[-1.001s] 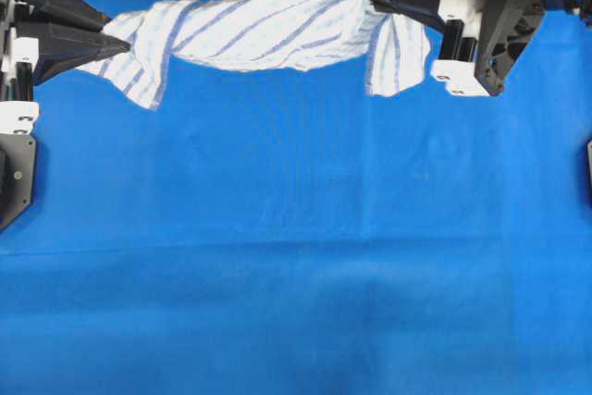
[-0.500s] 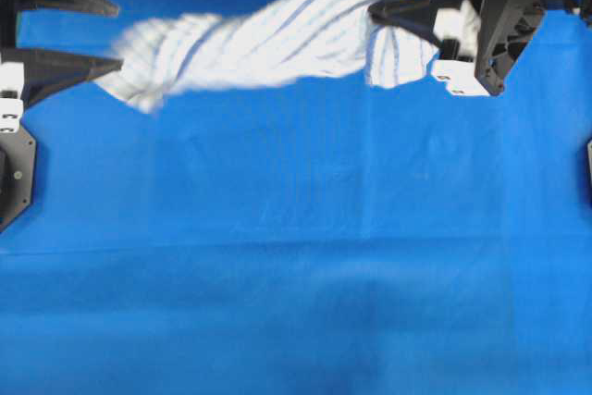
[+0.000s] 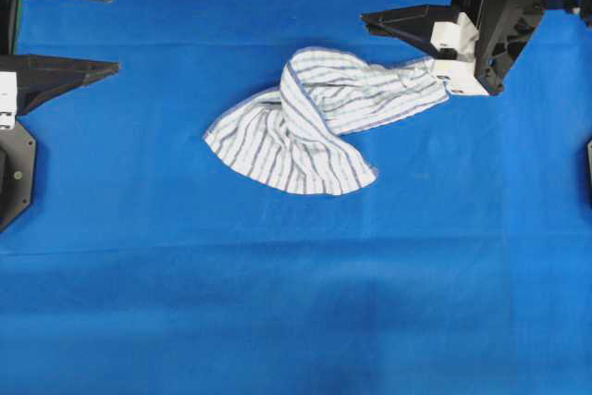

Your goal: Lift the towel with both arms.

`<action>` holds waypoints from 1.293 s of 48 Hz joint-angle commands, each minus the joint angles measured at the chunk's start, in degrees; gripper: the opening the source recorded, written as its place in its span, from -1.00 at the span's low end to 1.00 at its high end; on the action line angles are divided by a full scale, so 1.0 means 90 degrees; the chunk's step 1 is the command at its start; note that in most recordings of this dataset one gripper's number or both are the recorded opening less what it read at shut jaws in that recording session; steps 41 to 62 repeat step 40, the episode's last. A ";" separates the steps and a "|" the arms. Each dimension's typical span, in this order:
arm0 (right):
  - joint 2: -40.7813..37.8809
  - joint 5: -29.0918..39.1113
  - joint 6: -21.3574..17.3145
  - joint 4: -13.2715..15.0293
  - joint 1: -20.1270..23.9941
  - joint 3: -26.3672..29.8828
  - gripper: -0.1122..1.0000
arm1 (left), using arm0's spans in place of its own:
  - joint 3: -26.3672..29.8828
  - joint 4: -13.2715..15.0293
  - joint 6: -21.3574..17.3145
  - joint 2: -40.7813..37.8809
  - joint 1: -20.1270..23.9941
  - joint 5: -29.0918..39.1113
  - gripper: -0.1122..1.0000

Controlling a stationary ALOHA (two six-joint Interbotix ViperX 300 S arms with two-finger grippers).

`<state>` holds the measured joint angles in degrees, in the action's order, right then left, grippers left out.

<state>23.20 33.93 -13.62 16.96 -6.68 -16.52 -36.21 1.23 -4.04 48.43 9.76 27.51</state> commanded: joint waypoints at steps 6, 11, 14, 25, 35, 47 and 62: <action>0.0098 -0.0518 -0.0039 0.0020 -0.0010 -0.0332 0.36 | -0.0322 -0.0020 -0.0146 -0.0049 0.0059 -0.0498 0.87; 0.0098 -0.0898 -0.0059 0.0020 -0.0020 -0.0645 0.36 | -0.0693 -0.0020 -0.0195 -0.0059 0.0078 -0.0996 0.86; 0.0088 -0.1123 -0.0068 0.0020 -0.0020 -0.0840 0.36 | -0.0908 -0.0020 -0.0205 -0.0078 0.0117 -0.1309 0.86; 0.0039 -0.2188 -0.0117 -0.0010 -0.0117 -0.1670 0.36 | -0.1709 -0.0020 -0.0205 -0.0186 0.0244 -0.2461 0.86; -0.0098 -0.3018 -0.0244 -0.0029 -0.0264 -0.2354 0.36 | -0.2148 -0.0020 -0.0205 -0.0479 0.0283 -0.3076 0.86; -0.0254 -0.3438 -0.0342 -0.0039 -0.0332 -0.2676 0.36 | -0.2373 -0.0020 -0.0205 -0.0742 0.0322 -0.3369 0.86; -0.0254 -0.3438 -0.0342 -0.0039 -0.0332 -0.2676 0.36 | -0.2373 -0.0020 -0.0205 -0.0742 0.0322 -0.3369 0.86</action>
